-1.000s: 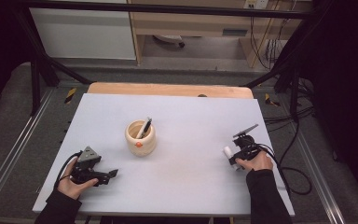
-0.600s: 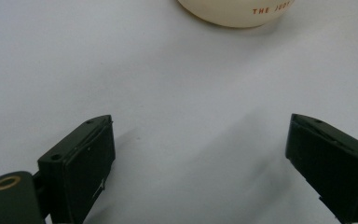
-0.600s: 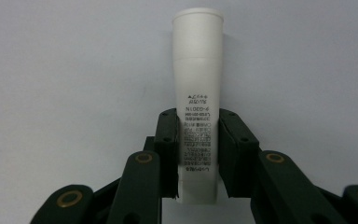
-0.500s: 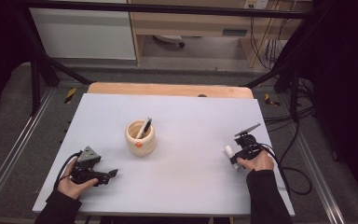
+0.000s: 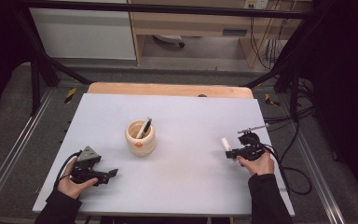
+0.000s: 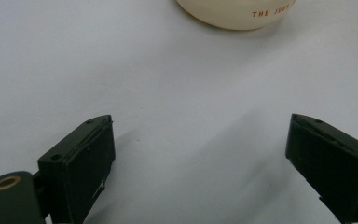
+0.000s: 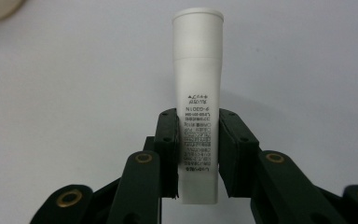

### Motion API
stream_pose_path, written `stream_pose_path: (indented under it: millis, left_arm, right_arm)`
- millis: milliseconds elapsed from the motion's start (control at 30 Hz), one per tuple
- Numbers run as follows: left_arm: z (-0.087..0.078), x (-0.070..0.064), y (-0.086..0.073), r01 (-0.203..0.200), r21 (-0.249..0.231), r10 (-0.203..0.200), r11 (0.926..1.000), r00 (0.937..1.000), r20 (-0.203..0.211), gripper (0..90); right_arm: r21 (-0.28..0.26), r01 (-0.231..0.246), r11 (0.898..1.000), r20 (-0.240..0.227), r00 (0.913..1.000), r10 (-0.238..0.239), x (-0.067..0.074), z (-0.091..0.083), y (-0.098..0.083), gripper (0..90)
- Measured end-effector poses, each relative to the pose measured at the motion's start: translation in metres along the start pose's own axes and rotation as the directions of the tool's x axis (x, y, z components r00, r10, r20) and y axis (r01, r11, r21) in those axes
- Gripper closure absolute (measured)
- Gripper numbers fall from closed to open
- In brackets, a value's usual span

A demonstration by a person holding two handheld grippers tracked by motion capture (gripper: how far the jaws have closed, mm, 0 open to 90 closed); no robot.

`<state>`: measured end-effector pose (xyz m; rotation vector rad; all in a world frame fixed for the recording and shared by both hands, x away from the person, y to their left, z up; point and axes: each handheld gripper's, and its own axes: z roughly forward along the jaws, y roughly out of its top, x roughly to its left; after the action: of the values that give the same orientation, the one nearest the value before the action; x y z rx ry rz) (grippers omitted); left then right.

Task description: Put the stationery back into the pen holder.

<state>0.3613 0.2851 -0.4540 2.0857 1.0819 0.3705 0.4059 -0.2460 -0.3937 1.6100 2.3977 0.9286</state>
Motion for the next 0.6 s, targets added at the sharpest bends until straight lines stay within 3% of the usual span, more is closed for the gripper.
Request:
stream_pose_path:
  millis: [167, 400, 600]
  left_arm:
    - [0.001, 0.0, 0.001, -0.002, 0.0, 0.002, 1.0, 1.0, 0.002, 8.1]
    - [0.002, 0.0, 0.001, 0.006, -0.006, -0.006, 1.0, 1.0, 0.002, 8.1]
    - [0.001, 0.0, 0.001, 0.002, -0.009, -0.002, 1.0, 1.0, 0.003, 8.1]
  right_arm:
    - [-0.128, 0.033, 0.991, -0.065, 0.997, -0.041, 0.01, -0.001, -0.003, 71.5]
    - [-0.28, 0.053, 0.959, -0.146, 0.9845, -0.097, 0.03, -0.002, -0.001, 71.5]
    - [-0.365, 0.04, 0.93, -0.193, 0.9739, -0.118, 0.046, 0.003, 0.001, 71.5]
